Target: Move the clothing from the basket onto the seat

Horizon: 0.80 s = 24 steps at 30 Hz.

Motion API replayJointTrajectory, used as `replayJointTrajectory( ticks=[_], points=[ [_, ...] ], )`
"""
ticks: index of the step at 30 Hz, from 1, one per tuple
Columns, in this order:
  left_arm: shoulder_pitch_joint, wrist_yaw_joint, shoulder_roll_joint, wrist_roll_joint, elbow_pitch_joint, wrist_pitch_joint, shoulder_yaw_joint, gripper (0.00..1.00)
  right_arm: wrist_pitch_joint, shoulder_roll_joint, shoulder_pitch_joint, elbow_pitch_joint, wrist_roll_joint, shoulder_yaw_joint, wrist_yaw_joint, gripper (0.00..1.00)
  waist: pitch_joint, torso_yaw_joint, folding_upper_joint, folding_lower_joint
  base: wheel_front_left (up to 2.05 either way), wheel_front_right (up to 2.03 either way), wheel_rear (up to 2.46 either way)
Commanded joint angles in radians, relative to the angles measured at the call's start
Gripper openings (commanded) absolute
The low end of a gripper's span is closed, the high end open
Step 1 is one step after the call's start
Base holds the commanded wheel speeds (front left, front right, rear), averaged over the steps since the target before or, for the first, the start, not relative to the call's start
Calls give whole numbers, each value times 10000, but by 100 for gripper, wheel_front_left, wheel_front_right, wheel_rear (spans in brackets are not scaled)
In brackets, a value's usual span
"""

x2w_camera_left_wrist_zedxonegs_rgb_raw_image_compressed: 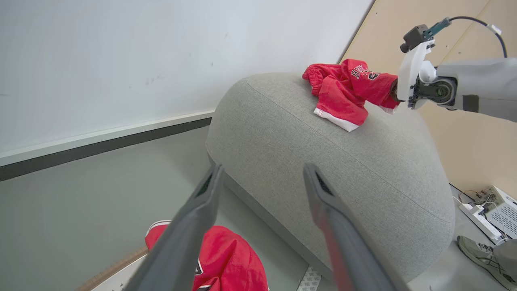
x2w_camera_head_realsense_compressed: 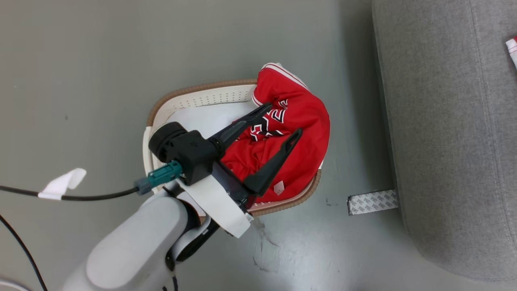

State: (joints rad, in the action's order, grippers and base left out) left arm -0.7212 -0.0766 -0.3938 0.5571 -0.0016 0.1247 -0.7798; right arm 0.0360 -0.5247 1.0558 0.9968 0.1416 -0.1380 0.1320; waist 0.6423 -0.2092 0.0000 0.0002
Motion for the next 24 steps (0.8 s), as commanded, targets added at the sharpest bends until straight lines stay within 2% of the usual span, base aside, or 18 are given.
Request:
replayJointTrajectory(
  ticks=[1,2,3,4,5,9,11,16,19,24],
  points=[
    [-83,30,-18,-77,69,63,11,100,11,23,-88,55,-247,-64,-25,44,-45,-4,0,-2,0,0,0],
    [-58,17,-25,-53,103,86,18,100,1,82,-68,75,-365,-57,-25,49,-98,-21,0,-2,0,0,0],
    [-20,27,-31,-19,154,100,30,100,29,148,-49,93,-530,-50,-25,67,-164,-46,0,-2,0,0,0],
    [27,36,-31,13,209,133,25,100,74,217,-27,101,-663,-38,-25,93,-248,-77,0,-2,0,0,0],
    [72,41,-19,40,274,171,13,100,171,298,-15,112,-784,-18,-25,100,-347,-107,0,-2,0,0,0],
    [217,17,137,128,561,355,-58,100,749,480,-134,87,-1121,391,-25,100,-915,-221,0,-2,0,0,0],
    [304,6,259,207,757,492,-103,100,1267,447,-348,93,-1297,938,-25,100,-1307,-235,0,-2,0,0,0],
    [619,41,531,415,1266,715,-172,100,2292,62,-808,-498,-643,2192,-25,100,-2352,-275,0,-2,0,0,0],
    [846,76,675,565,1523,869,-190,100,2700,-461,-1224,-1329,115,2975,-25,100,-2919,-231,0,-2,0,0,0],
    [1257,126,968,722,1990,1104,-178,100,3131,-1728,-2218,-3099,1619,4113,-25,100,-3958,8,0,-2,0,0,0]
  ],
)
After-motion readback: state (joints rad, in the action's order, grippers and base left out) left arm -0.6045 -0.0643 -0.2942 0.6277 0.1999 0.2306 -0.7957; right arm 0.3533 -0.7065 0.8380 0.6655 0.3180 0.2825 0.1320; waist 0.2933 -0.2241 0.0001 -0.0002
